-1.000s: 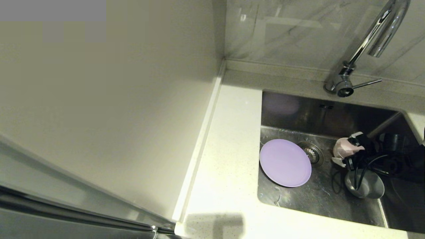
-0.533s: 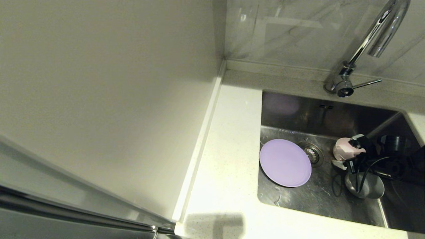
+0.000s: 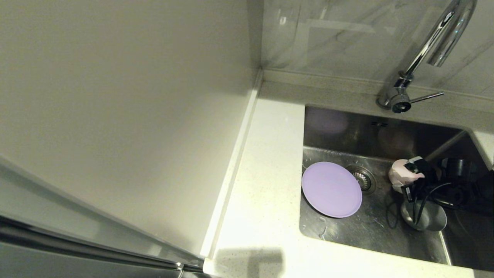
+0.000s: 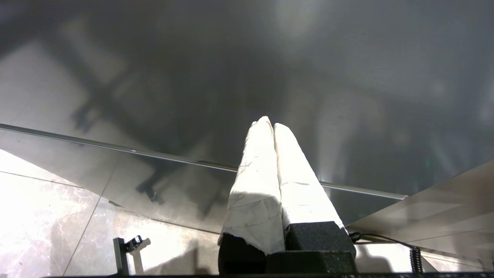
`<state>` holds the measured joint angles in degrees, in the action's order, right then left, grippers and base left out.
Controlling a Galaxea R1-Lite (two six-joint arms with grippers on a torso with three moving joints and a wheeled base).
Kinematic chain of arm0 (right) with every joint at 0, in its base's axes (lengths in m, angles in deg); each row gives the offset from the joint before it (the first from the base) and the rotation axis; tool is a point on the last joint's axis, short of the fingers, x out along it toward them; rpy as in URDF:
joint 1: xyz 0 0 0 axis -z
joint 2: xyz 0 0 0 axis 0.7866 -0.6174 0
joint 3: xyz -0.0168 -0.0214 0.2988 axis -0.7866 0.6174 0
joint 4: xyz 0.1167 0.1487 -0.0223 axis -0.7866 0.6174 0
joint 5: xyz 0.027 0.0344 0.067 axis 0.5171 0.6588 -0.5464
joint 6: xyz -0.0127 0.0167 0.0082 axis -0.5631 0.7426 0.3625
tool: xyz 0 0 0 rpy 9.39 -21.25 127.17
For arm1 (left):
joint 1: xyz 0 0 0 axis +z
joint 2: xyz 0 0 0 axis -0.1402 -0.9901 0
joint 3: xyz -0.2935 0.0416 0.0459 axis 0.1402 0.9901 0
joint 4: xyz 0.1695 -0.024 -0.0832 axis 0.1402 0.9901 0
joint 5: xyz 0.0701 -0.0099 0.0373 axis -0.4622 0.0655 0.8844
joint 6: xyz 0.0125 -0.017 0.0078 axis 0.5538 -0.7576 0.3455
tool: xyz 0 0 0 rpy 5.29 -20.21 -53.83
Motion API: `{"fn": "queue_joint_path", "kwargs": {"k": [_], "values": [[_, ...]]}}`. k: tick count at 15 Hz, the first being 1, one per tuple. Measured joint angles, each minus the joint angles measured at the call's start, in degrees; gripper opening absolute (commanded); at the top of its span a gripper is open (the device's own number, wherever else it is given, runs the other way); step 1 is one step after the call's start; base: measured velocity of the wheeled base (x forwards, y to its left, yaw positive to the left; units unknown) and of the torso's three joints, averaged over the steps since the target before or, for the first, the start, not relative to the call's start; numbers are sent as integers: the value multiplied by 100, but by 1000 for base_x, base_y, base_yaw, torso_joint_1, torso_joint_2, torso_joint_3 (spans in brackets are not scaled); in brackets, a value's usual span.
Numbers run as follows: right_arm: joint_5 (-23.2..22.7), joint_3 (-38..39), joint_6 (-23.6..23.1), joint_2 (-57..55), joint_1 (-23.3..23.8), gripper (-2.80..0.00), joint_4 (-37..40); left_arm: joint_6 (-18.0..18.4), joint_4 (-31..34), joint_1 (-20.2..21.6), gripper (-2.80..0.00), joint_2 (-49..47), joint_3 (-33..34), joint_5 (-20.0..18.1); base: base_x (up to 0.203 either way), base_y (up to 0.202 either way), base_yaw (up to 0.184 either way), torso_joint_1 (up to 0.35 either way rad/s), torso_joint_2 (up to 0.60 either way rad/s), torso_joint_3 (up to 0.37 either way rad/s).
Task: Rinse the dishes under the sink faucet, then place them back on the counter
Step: Put a bowl back to the table from the sink
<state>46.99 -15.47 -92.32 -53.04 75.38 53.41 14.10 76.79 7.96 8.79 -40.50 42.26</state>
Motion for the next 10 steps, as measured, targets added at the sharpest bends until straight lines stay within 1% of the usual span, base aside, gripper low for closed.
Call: {"fn": "queue_joint_path", "kwargs": {"k": [3,5,8,10], "values": [[4,69,24,80,54,-280,-12,0,3,0,-280,0,0,0,0,0,0,0,0,0],[2,284,186,344,61,-280,-17,-2,-3,0,-280,0,0,0,0,0,0,0,0,0],[25,983,655,1132,69,-280,-358,2,0,0,-280,0,0,0,0,0,0,0,0,0],[35,1598,1110,1945,67,-280,-612,-1,0,0,-280,0,0,0,0,0,0,0,0,0]]}}
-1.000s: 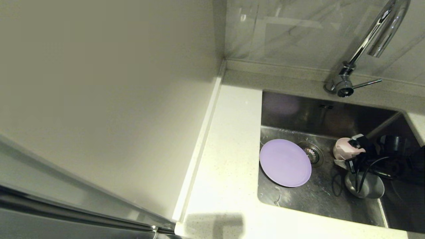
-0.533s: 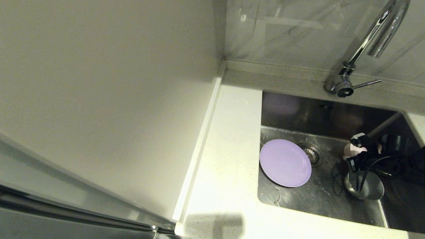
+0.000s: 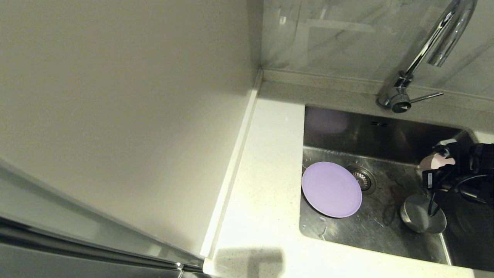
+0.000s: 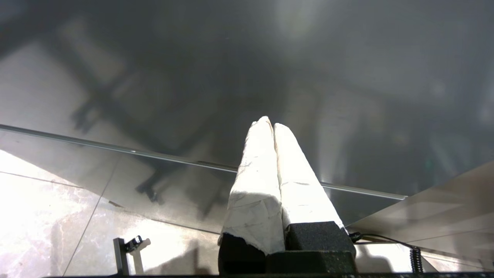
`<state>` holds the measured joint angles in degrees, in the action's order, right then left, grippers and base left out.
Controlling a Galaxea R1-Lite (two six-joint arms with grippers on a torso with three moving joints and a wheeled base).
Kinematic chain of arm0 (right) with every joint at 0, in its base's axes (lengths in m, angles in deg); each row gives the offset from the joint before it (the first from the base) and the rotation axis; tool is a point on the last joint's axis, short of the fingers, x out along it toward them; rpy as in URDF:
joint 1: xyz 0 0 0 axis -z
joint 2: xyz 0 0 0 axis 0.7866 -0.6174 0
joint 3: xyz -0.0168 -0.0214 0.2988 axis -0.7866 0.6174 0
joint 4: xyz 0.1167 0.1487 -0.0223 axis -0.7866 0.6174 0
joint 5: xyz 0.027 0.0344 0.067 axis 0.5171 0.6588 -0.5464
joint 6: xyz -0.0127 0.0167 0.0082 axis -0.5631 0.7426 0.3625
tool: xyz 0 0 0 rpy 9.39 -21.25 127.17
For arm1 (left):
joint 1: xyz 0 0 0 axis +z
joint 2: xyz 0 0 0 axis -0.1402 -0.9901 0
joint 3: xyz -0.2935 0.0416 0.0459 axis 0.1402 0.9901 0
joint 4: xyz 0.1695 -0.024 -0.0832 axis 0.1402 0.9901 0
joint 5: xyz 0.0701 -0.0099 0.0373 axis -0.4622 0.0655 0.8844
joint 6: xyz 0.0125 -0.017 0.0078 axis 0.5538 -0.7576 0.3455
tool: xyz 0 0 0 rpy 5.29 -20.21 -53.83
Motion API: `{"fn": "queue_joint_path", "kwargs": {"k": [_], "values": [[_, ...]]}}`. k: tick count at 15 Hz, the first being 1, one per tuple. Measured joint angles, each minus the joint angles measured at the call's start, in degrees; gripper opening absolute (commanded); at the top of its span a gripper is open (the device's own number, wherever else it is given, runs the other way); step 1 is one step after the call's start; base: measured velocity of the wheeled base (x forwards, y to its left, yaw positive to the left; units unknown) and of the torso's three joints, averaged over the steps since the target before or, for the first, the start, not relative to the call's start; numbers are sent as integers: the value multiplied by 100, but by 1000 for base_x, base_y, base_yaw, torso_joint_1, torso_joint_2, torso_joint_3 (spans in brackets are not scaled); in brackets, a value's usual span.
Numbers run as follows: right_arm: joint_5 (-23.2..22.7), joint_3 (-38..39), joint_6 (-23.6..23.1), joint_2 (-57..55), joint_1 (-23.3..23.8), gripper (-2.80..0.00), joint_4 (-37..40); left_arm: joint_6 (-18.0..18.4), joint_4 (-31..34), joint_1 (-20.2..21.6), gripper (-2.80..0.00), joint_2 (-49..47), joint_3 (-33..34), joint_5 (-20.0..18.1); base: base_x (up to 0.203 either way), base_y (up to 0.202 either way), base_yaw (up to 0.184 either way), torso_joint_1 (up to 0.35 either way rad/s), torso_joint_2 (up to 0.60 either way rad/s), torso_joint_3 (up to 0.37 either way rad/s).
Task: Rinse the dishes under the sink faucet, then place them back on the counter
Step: Put a bowl back to the table from the sink
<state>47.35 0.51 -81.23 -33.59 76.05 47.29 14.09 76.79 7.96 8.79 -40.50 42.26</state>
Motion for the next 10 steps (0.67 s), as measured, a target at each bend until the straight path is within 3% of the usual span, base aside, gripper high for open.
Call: {"fn": "queue_joint_path", "kwargs": {"k": [4,6,10], "values": [[-16,1136,1201,1835,-1,-280,-528,-2,3,0,-280,0,0,0,0,0,0,0,0,0],[-30,1483,2419,2726,-6,-280,-902,0,2,0,-280,0,0,0,0,0,0,0,0,0],[-239,1833,5508,4029,-12,-280,-973,1,0,0,-280,0,0,0,0,0,0,0,0,0]]}}
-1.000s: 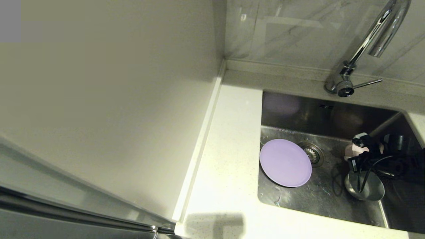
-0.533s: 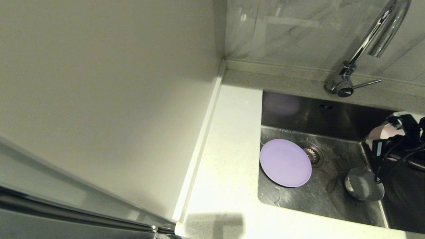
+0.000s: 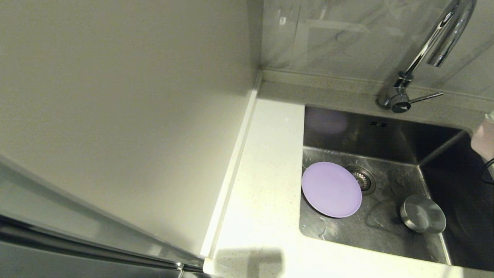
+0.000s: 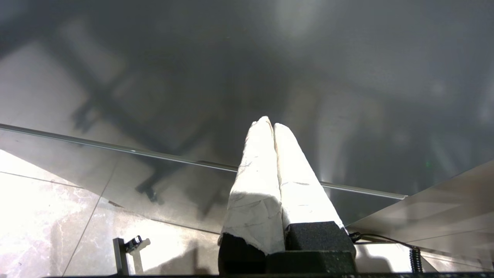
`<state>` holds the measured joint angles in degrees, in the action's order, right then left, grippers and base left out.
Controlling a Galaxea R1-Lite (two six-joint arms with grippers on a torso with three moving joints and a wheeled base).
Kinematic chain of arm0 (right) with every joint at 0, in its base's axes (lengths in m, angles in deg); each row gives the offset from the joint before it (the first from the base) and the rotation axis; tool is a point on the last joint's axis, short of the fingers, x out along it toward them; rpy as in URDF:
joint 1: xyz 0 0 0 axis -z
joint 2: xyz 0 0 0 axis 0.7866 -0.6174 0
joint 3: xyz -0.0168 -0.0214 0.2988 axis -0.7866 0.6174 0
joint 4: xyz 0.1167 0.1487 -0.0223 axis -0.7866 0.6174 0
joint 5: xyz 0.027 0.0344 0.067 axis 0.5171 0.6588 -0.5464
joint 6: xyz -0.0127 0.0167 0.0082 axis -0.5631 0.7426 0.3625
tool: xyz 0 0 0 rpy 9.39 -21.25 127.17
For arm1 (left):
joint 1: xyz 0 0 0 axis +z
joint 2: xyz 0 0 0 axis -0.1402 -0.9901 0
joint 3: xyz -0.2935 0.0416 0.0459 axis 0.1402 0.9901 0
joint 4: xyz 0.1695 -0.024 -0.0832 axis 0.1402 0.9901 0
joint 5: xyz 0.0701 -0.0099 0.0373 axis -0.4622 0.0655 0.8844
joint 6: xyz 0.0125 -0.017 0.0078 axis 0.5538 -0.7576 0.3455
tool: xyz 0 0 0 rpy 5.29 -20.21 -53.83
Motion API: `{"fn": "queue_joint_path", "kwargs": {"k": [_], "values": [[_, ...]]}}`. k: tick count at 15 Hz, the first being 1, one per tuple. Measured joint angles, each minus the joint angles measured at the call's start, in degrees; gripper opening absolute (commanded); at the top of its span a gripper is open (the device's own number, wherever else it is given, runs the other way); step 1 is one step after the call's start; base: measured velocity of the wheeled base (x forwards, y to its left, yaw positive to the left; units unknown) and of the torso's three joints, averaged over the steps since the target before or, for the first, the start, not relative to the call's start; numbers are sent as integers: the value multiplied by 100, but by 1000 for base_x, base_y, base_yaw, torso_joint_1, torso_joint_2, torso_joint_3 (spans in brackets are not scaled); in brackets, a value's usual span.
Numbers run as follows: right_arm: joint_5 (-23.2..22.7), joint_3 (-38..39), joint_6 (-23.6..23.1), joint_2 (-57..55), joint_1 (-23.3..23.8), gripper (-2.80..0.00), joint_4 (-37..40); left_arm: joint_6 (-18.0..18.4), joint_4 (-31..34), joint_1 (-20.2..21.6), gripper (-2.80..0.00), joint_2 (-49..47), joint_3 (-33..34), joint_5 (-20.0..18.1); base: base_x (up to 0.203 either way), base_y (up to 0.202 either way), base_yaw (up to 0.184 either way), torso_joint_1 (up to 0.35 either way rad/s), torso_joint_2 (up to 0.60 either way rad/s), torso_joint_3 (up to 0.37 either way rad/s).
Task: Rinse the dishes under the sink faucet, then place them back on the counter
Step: Put a bowl back to the table from the sink
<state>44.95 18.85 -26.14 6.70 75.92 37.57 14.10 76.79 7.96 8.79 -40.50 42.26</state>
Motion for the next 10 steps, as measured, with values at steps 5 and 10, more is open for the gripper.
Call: {"fn": "queue_joint_path", "kwargs": {"k": [5,10], "values": [[-1218,408,2999,652,-5,-280,-737,2,2,0,-280,0,0,0,0,0,0,0,0,0],[-2360,1063,5289,813,-5,-280,-2555,2,4,0,-280,0,0,0,0,0,0,0,0,0]]}}
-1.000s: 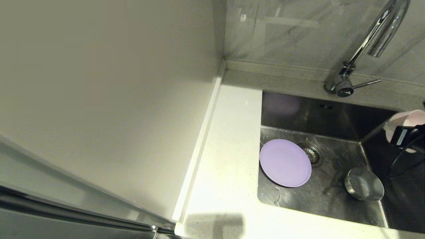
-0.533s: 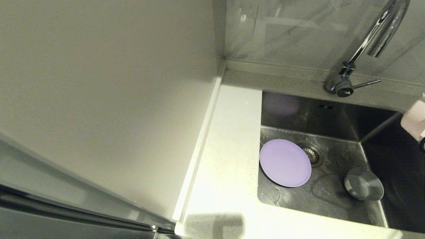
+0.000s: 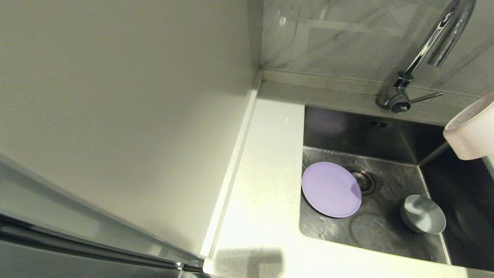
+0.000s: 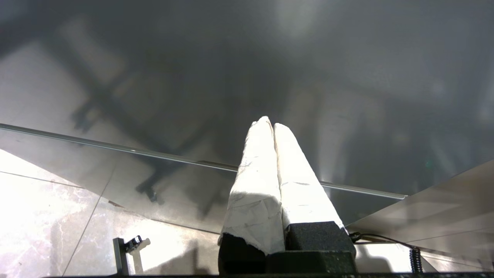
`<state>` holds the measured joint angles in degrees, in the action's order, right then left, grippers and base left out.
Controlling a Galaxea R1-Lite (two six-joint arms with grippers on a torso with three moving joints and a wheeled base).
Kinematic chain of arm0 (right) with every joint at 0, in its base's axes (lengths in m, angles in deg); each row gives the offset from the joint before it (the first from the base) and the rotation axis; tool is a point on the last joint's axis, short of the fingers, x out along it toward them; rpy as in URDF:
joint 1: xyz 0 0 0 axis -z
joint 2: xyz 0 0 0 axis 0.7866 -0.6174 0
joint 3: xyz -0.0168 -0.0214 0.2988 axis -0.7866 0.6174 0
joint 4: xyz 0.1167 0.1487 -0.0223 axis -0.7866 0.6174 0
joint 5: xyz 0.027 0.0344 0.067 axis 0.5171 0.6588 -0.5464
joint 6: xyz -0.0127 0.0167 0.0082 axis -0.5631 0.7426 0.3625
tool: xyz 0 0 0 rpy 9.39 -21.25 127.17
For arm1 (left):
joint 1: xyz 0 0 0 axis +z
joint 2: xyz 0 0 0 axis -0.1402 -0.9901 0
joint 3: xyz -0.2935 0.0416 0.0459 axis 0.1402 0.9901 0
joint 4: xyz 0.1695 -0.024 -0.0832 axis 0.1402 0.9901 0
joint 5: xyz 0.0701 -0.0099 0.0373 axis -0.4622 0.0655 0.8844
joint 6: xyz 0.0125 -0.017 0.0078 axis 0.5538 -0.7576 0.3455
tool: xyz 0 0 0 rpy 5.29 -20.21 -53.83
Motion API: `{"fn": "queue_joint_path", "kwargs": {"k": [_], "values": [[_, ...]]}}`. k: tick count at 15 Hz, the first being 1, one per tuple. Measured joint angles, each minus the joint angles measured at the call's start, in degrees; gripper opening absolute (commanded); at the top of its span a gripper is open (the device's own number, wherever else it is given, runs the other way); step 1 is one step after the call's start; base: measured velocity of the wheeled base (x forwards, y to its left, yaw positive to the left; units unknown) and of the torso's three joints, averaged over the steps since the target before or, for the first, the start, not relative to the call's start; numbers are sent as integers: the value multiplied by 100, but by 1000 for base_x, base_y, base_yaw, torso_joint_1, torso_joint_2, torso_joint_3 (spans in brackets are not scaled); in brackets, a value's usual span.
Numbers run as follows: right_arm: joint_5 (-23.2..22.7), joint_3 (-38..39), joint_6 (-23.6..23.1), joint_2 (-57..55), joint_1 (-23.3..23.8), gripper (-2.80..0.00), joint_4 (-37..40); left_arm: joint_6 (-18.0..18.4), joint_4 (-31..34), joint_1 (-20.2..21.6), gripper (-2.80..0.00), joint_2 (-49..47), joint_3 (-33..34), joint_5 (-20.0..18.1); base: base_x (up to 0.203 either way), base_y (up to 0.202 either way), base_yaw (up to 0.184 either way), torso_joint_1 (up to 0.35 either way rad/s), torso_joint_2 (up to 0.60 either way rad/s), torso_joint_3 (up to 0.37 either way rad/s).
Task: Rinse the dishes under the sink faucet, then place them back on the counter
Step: Put a bowl back to the table from the sink
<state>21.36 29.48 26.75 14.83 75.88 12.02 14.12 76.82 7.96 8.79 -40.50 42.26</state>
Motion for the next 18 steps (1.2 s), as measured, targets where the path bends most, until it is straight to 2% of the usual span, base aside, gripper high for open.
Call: {"fn": "queue_joint_path", "kwargs": {"k": [5,6,8,9,11,13,14,15,16,17,18], "values": [[-146,69,461,77,-46,-280,-290,-4,-1,0,-280,0,0,0,0,0,0,0,0,0],[-243,88,436,79,-44,-280,-403,-2,-4,0,-280,0,0,0,0,0,0,0,0,0],[-533,123,-26,73,227,-280,-365,0,-1,0,-280,0,0,0,0,0,0,0,0,0],[-788,145,-485,66,593,-280,-243,-2,-4,0,-280,0,0,0,0,0,0,0,0,0],[-1330,149,-1790,55,1498,-280,254,0,-6,0,-280,0,0,0,0,0,0,0,0,0],[-1592,-8,-3517,29,2390,-280,1152,-4,-4,0,-280,0,0,0,0,0,0,0,0,0],[-1551,-102,-4400,-2,2728,-280,1689,-2,-4,0,-280,0,0,-2,0,0,0,0,0,0],[-1343,-174,-5337,-51,2980,-280,2276,0,-3,0,-280,0,0,0,0,0,0,0,0,0],[-892,-219,-6350,-126,3157,-280,2922,-2,-2,0,-280,0,0,0,0,0,0,0,0,0],[-317,-228,-7210,-213,3258,-280,3475,2,-2,0,-280,0,0,0,0,0,0,0,0,0],[445,-203,-8139,-352,3339,-280,4060,2,-1,0,-280,0,0,-2,0,0,0,0,0,0]]}}
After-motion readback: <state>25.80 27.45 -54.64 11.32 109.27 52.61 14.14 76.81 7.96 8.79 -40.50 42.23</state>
